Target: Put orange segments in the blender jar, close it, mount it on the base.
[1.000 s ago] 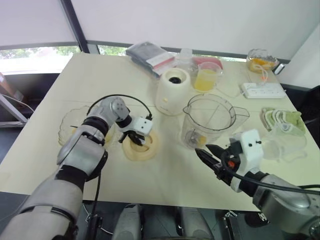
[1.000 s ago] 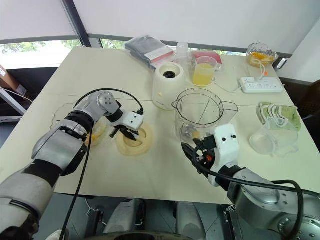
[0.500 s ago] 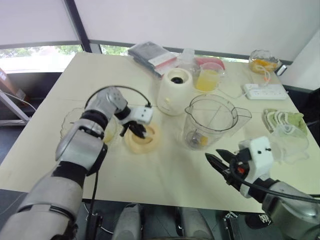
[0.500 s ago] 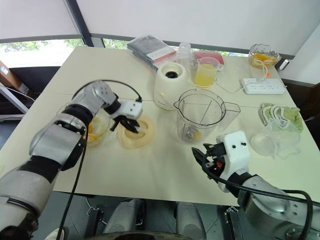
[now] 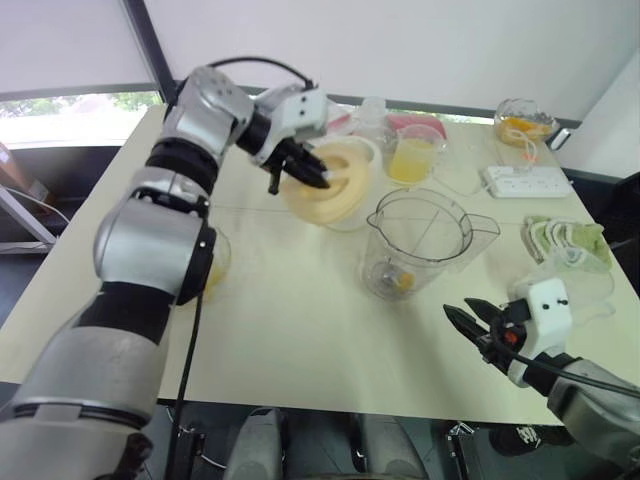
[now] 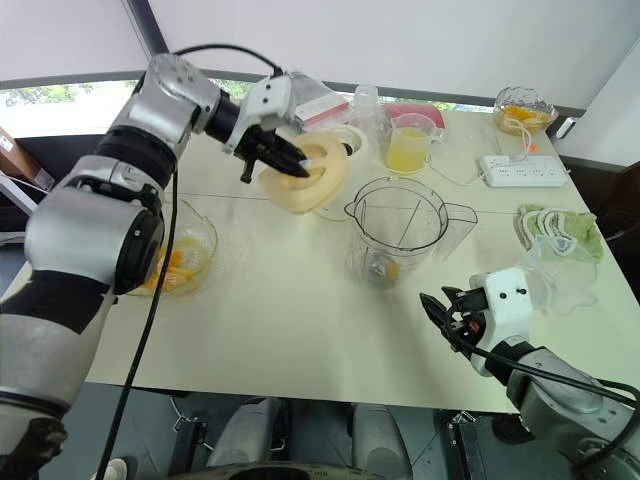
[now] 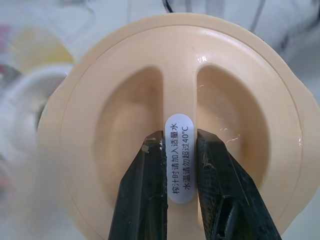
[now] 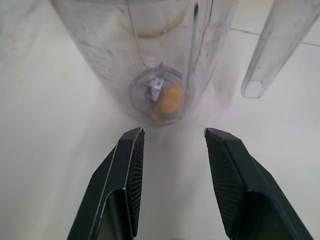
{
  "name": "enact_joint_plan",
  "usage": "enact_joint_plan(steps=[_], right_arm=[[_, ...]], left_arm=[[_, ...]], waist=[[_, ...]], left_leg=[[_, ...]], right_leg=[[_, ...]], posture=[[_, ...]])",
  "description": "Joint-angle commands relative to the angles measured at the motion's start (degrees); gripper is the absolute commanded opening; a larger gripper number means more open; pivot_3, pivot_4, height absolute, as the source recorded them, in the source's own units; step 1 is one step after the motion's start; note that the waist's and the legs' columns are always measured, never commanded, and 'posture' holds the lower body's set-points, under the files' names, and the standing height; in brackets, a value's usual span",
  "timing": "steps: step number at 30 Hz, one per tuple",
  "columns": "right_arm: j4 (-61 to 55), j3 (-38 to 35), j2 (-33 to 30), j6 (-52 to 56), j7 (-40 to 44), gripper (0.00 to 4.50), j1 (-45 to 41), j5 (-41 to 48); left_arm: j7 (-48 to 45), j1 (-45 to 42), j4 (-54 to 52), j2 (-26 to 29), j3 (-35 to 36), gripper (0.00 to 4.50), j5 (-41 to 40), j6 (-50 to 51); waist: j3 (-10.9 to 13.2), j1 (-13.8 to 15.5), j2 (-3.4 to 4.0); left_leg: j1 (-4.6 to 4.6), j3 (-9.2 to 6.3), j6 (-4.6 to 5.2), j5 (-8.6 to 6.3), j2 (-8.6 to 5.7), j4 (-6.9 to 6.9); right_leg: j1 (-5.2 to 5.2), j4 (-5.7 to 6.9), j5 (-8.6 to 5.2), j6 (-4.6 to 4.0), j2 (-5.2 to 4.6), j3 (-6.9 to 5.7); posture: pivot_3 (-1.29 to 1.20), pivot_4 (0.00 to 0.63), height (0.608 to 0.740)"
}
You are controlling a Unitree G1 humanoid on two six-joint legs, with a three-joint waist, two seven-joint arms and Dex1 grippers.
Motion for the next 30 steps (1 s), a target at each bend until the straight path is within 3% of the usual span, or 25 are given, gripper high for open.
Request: enact_joint_plan(steps=[1,7,12,16,30], right_arm=[[0.5,-1.2,1.7,0.6,2.2,1.99,-1.6,-2.8],[6.1,-0.4,6.3,-2.0,2.9,1.99,-6.6,-14.4],[9.3,-0.2,11.0,-1.4,4.0,1.99,-8.8,-19.0],[10.0,0.1,12.9,-0.3,4.6,3.69,-10.8,-22.3],[17.9,3.3,22.1,-2.8,5.4,3.69,-20.4,-34.3]], left_arm=[[2.4,-4.3,-0.3,-1.5,1.5,0.23,-1.0,3.0],[5.5,-8.2,-0.1,-6.0,1.4,0.23,-0.7,5.3],[7.5,-9.2,0.1,-9.2,1.4,0.23,-0.6,4.7],[8.5,-9.3,0.2,-10.8,1.5,0.23,-0.8,4.5],[9.6,-9.2,0.4,-16.6,2.0,0.23,-1.2,7.5]], waist=[[0.0,0.0,0.01],[0.0,0.0,0.00],[0.0,0.0,0.02],[0.0,-0.2,0.05],[0.0,-0.1,0.08]], left_leg=[[0.00,0.00,0.00,0.00,0.00,0.00],[0.00,0.03,0.00,0.00,-0.02,0.00],[-0.01,0.06,0.02,-0.01,-0.02,-0.03],[0.00,0.05,0.04,-0.03,-0.02,-0.04],[0.00,0.07,0.04,-0.03,-0.04,-0.04]], right_leg=[[0.00,0.00,0.00,0.00,0.00,0.00],[-0.01,0.00,0.00,0.00,-0.01,0.01],[-0.04,0.00,-0.02,0.04,0.00,0.01],[-0.07,0.02,-0.02,0.06,0.01,0.02],[-0.08,0.04,-0.02,0.07,0.02,0.02]], posture=[[0.00,0.150,0.740],[0.00,0.150,0.740],[0.00,0.150,0.740],[0.00,0.150,0.740],[0.00,0.150,0.740]])
